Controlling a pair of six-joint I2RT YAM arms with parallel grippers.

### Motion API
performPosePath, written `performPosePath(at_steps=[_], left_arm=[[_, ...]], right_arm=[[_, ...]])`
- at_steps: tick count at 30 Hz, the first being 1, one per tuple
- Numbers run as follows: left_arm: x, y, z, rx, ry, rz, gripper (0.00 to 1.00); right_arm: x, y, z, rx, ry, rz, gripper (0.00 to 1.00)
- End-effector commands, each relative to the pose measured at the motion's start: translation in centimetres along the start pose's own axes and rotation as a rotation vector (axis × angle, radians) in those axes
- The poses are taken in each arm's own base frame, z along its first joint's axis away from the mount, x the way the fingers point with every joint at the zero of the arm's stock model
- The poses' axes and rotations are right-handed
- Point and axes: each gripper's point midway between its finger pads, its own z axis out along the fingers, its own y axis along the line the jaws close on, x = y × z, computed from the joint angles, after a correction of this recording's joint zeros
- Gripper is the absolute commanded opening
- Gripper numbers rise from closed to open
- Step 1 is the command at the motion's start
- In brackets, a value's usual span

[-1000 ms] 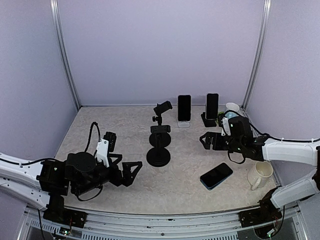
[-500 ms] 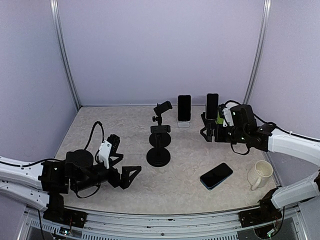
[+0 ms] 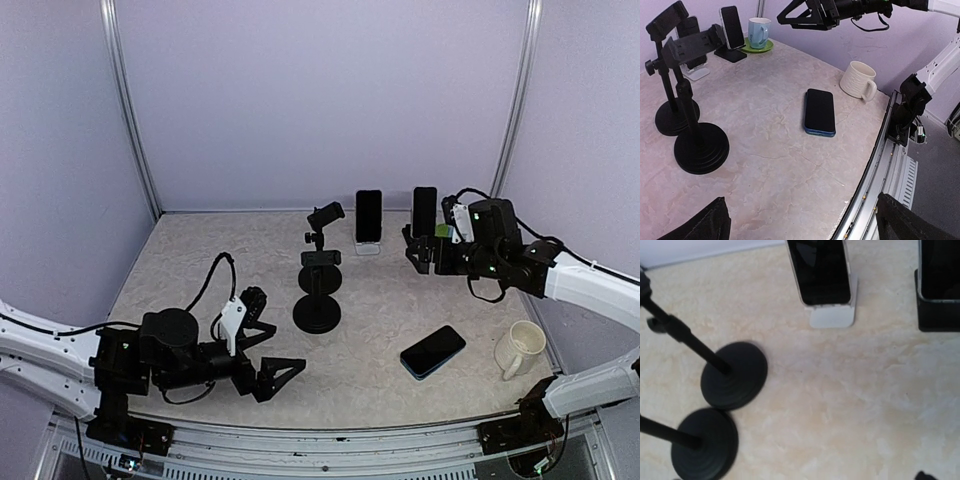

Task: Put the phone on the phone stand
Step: Pick up the phone from the phone.

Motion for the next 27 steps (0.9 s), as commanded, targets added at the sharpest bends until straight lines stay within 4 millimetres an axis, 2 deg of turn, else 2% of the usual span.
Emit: performPosePath(at_steps=[1,8,14,18,27], left_arm=[[-0.1,-1.1,1.4,0.018,-0.045,-0.012,0.99],[0.8,-2.5,6.0,-0.016,0.064,0.123,0.99],[0.5,-3.6,10.1,0.073,0.131,0.152,0.99],[0.5,-4.2,13.4,0.107,0.173,0.183,0.99],[1.3,-4.7,20.2,0.132,0.252,0.151,0.99]], right_arm=[[1.7,-0.6,-0.3,0.015,0.038,-0.091,1.0],[1.7,-4.4,-0.9,0.184,-0.02,-0.11,1.0],[2.5,-5.0,0.1,0.17,-0.01,-0.103,1.0],[3.1,-6.5,0.9,0.2,0.012,-0.086,1.0],[3.1,-9.1,-0.1,0.244,-0.017,-0.012,1.0]])
